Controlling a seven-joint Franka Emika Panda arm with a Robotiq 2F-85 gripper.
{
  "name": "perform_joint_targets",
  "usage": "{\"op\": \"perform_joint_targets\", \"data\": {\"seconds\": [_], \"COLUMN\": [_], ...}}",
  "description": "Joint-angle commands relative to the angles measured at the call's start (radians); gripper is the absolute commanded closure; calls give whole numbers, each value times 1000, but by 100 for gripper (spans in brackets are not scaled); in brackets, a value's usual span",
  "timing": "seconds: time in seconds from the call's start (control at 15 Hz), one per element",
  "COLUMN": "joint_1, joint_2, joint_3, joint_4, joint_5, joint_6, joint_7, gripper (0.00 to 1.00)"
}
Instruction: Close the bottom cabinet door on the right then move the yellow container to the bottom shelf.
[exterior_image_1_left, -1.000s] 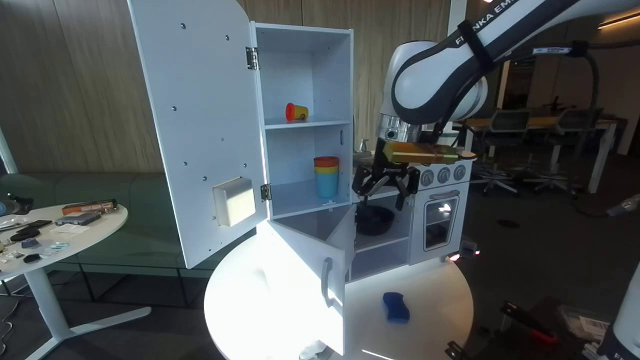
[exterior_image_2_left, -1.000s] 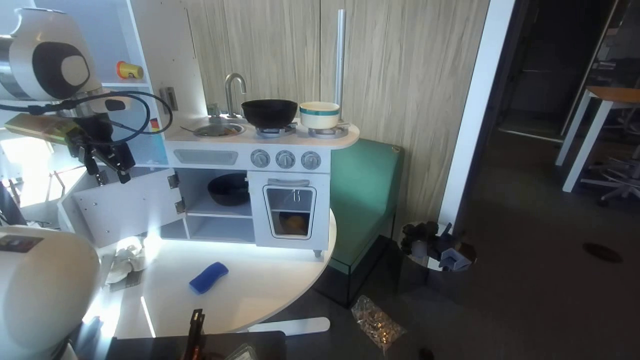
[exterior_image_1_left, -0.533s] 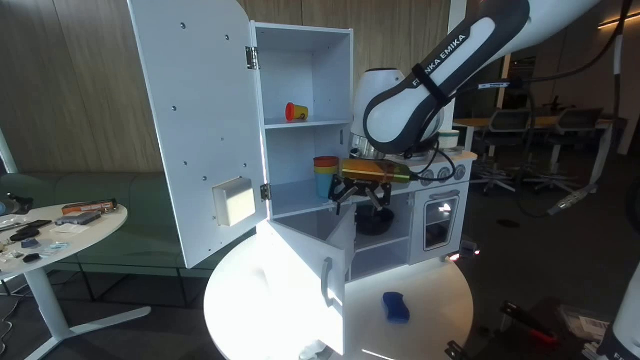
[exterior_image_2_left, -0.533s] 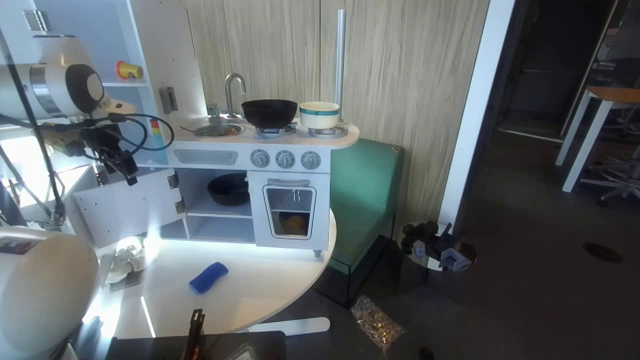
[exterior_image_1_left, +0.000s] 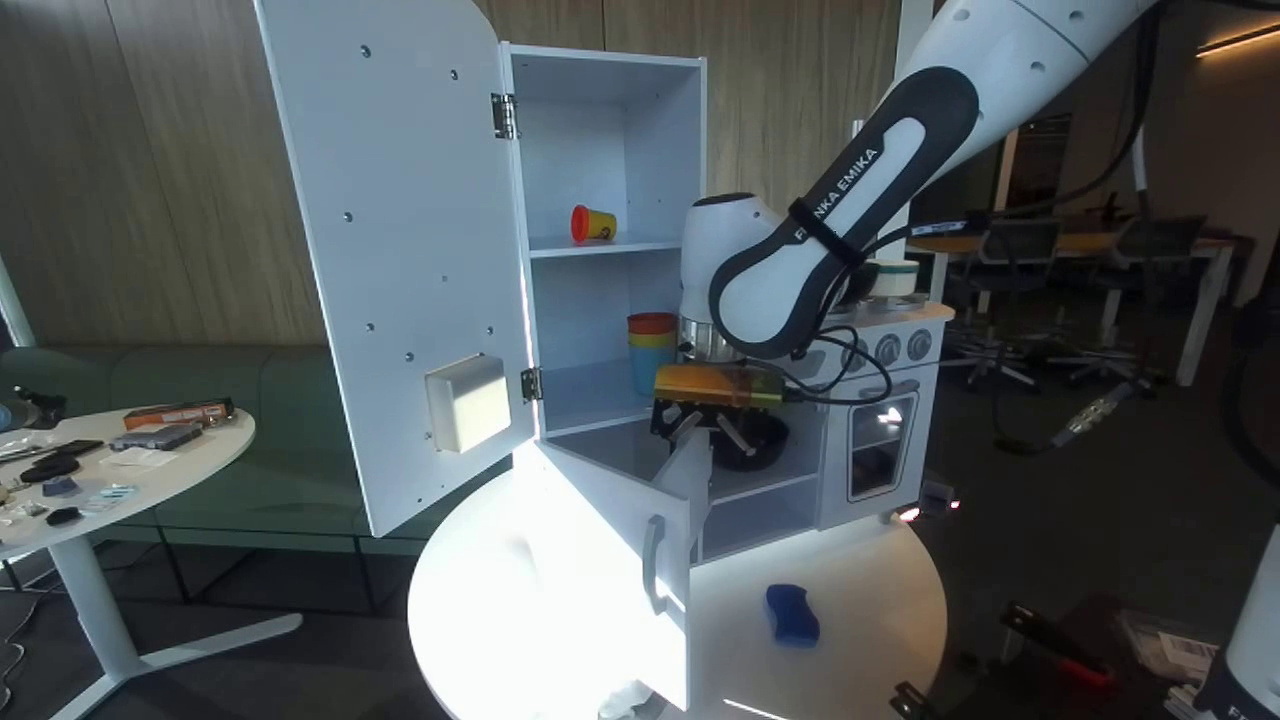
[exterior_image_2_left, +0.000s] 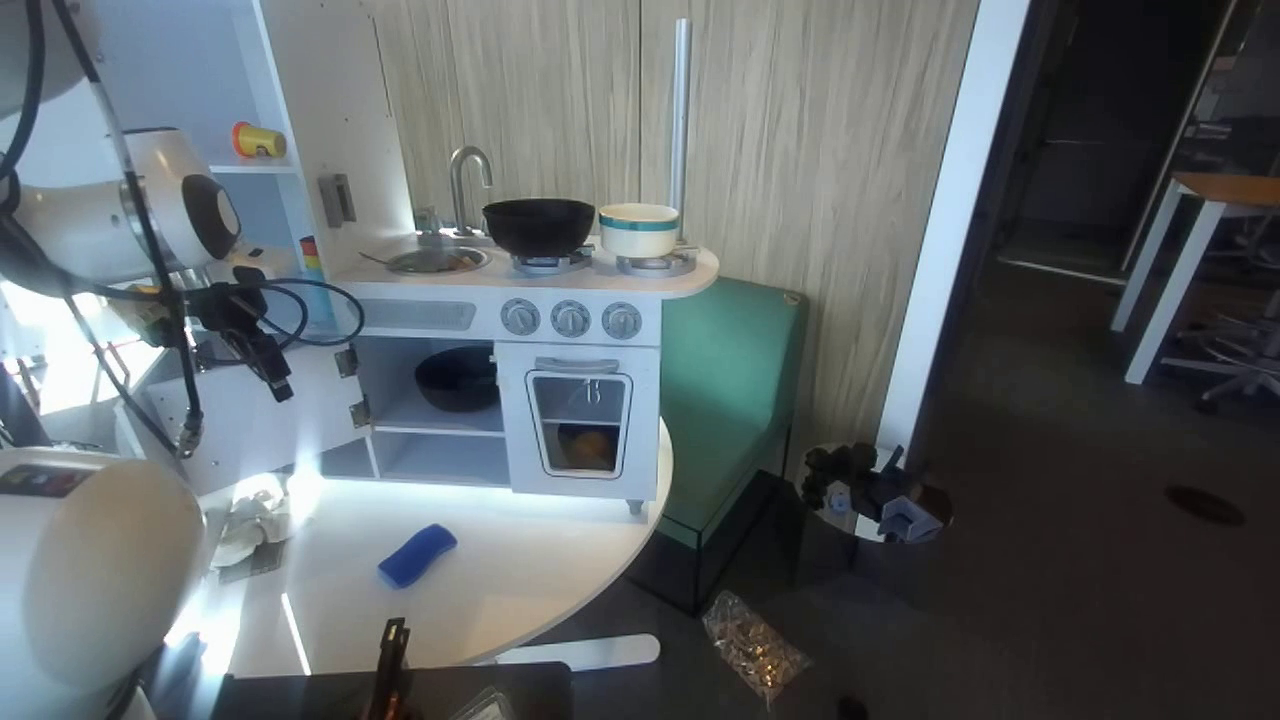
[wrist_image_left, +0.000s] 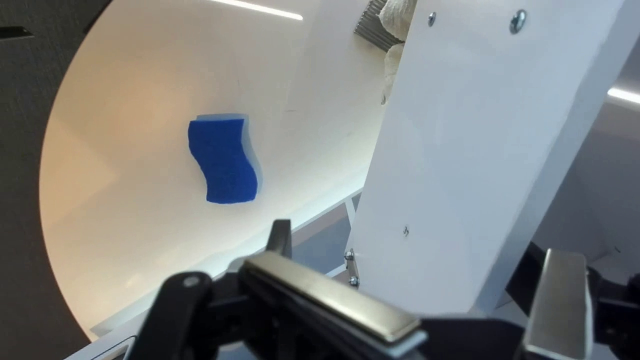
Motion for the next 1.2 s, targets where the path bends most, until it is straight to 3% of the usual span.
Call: {"op": "perform_joint_targets", "data": {"seconds": [0.0,0.27,0.73,0.93,1.13], "joint_1": [66,78,35,5,-32], "joint_2": [-67,-135,-213,-209,-213], "joint_3": [-39,-31,-36,-60,-74], "joint_4": [-27,-62,-104,-131,-156], "joint_5": [-108,-176,-232,-227,-372], "joint_6": [-90,-219,-381,-386,-355], "joint_7": [128,188,149,137,202], "gripper": [0,0,0,0,0]}}
